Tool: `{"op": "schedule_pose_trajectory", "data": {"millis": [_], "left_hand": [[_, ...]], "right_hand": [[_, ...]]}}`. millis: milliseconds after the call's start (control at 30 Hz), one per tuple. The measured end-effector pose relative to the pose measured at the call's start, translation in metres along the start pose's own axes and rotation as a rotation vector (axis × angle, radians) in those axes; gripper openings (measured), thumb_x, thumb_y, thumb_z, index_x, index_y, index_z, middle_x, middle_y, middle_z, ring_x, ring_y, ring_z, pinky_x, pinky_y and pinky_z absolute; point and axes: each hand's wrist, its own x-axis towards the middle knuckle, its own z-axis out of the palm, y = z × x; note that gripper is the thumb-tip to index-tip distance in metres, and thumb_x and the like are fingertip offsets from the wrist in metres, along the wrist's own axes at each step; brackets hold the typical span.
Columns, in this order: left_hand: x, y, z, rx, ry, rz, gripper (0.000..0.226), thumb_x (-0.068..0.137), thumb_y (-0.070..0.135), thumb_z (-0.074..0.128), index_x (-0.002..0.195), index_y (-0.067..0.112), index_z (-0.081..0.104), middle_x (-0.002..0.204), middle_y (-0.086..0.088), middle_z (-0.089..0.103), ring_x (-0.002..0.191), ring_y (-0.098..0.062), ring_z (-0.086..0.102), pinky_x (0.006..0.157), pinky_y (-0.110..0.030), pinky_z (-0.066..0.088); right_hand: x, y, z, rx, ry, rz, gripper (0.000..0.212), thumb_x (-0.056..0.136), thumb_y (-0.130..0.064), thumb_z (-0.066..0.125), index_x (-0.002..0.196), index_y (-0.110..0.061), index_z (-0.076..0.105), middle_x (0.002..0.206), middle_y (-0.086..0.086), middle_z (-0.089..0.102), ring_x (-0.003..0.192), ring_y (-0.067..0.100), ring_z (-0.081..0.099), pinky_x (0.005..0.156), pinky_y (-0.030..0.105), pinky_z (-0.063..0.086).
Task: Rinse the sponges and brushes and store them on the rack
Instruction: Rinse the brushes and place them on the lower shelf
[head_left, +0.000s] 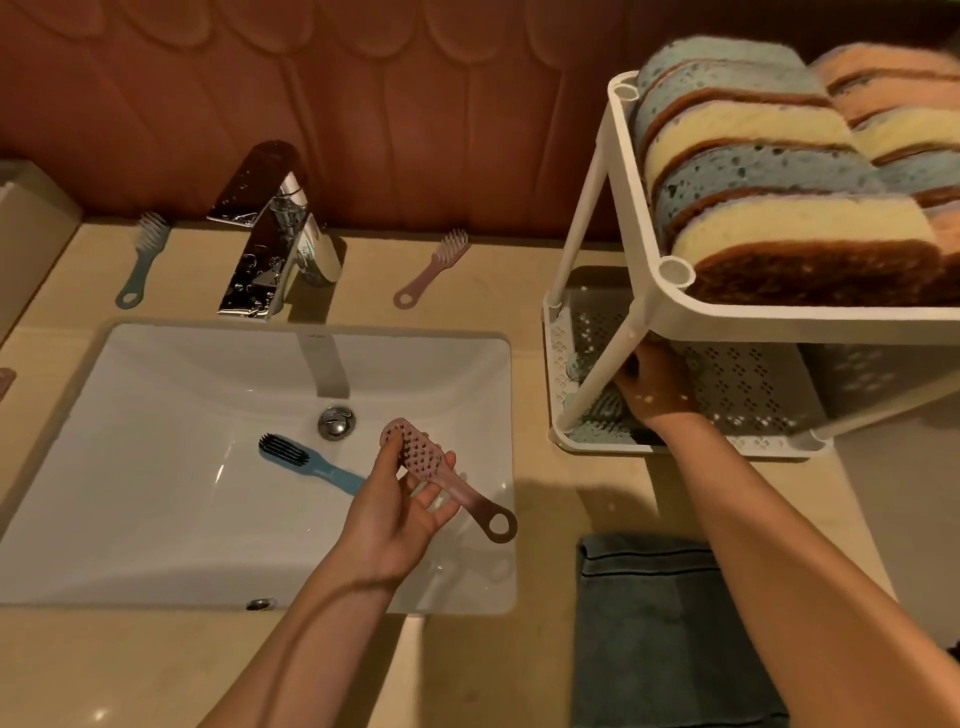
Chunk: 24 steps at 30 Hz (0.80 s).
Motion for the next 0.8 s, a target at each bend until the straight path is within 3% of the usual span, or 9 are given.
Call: {"op": "schedule_pose_trajectory", "data": {"millis": [167, 567, 633, 800], "left_hand": [[-0.003, -0.001, 0.004, -0.013, -0.019, -0.006, 0.024, 0.095, 0.036, 0.046, 0.091, 0.014, 0.056, 0.089, -0.006, 0.059, 0.089, -0.019, 0.062, 0.068, -0.045, 0.055], [-0.010, -0.006, 0.010, 0.010, -0.019, -0.020, 0.025, 0.095, 0.035, 0.048, 0.091, 0.012, 0.057, 0.083, -0.007, 0.062, 0.085, -0.020, 0.063, 0.058, -0.036, 0.059], [-0.010, -0.006, 0.009, 0.026, -0.017, -0.017, 0.024, 0.095, 0.034, 0.048, 0.091, 0.012, 0.057, 0.082, -0.006, 0.062, 0.085, -0.019, 0.063, 0.060, -0.035, 0.059], [-0.012, -0.009, 0.012, 0.202, 0.007, 0.011, 0.020, 0.094, 0.030, 0.051, 0.097, 0.013, 0.061, 0.089, -0.004, 0.064, 0.087, -0.015, 0.059, 0.073, -0.032, 0.049]], "right_hand": [[0.000, 0.004, 0.001, 0.077, -0.120, 0.026, 0.022, 0.090, -0.008, 0.055, 0.109, 0.000, 0.063, 0.116, 0.020, 0.062, 0.108, 0.035, 0.055, 0.079, 0.023, 0.032], [0.000, 0.006, 0.004, 0.132, -0.159, 0.042, 0.026, 0.089, -0.014, 0.058, 0.112, -0.005, 0.064, 0.122, 0.018, 0.058, 0.113, 0.034, 0.053, 0.087, 0.026, 0.035], [-0.001, 0.006, 0.005, 0.117, -0.164, 0.037, 0.025, 0.089, -0.014, 0.057, 0.112, -0.005, 0.064, 0.120, 0.018, 0.059, 0.111, 0.033, 0.054, 0.086, 0.026, 0.035], [-0.016, 0.003, -0.001, 0.228, -0.038, 0.084, 0.024, 0.087, -0.014, 0.059, 0.109, -0.007, 0.063, 0.112, 0.016, 0.064, 0.104, 0.030, 0.059, 0.091, 0.042, 0.048]]}}
